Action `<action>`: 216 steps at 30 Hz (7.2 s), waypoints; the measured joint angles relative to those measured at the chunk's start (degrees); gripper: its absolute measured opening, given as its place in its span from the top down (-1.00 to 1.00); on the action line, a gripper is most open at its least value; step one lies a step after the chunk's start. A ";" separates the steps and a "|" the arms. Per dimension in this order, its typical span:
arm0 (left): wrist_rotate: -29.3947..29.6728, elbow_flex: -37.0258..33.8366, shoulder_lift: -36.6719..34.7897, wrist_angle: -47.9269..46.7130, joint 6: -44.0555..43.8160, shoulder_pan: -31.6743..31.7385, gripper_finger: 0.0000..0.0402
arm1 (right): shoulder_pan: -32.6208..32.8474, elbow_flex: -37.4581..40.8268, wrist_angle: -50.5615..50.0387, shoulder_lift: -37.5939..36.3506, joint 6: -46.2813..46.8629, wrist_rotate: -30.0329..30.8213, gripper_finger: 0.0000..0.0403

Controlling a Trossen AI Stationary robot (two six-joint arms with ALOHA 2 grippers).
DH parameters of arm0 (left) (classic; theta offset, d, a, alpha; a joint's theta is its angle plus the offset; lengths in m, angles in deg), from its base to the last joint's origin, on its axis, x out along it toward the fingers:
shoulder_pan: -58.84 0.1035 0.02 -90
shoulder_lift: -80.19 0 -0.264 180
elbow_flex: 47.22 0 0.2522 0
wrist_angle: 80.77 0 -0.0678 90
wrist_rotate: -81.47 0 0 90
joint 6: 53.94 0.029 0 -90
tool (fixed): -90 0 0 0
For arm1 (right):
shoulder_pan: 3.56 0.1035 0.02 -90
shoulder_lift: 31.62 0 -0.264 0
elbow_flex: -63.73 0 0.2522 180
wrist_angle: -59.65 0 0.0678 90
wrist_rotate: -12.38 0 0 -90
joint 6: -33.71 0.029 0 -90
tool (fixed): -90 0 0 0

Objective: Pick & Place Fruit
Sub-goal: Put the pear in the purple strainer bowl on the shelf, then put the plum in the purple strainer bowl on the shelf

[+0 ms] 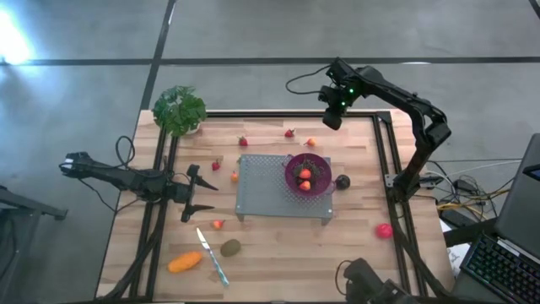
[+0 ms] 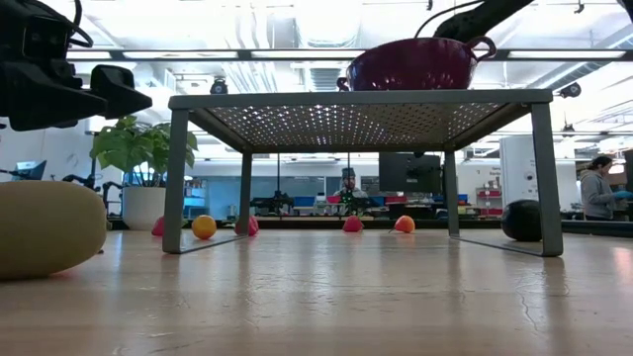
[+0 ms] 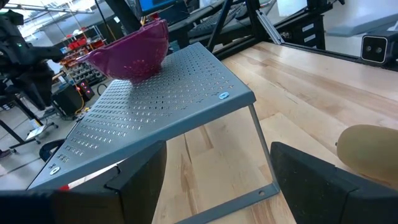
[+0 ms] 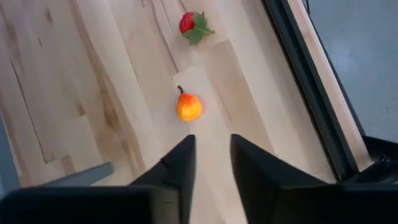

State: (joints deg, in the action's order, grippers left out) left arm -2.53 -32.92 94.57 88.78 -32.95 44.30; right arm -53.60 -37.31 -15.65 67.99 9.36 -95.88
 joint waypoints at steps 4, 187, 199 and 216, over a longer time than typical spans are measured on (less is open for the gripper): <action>0.00 -0.01 0.01 0.02 0.00 -0.01 -0.45 | 0.00 0.75 2.42 -0.02 -1.78 -0.07 0.26; 0.00 -0.02 0.00 0.02 0.00 -0.01 -0.45 | 5.65 37.09 7.27 -46.78 13.44 1.58 0.14; 0.00 0.00 0.01 0.02 0.00 0.01 -0.45 | 15.73 43.47 4.38 -50.37 23.01 5.59 0.11; 0.00 0.00 -0.01 0.02 0.00 -0.01 -0.45 | 20.97 45.56 5.80 -49.97 31.31 10.77 -0.13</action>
State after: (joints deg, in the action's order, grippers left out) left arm -2.53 -32.93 94.56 88.80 -32.95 44.29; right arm -32.63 8.25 -9.86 18.02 40.68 -85.11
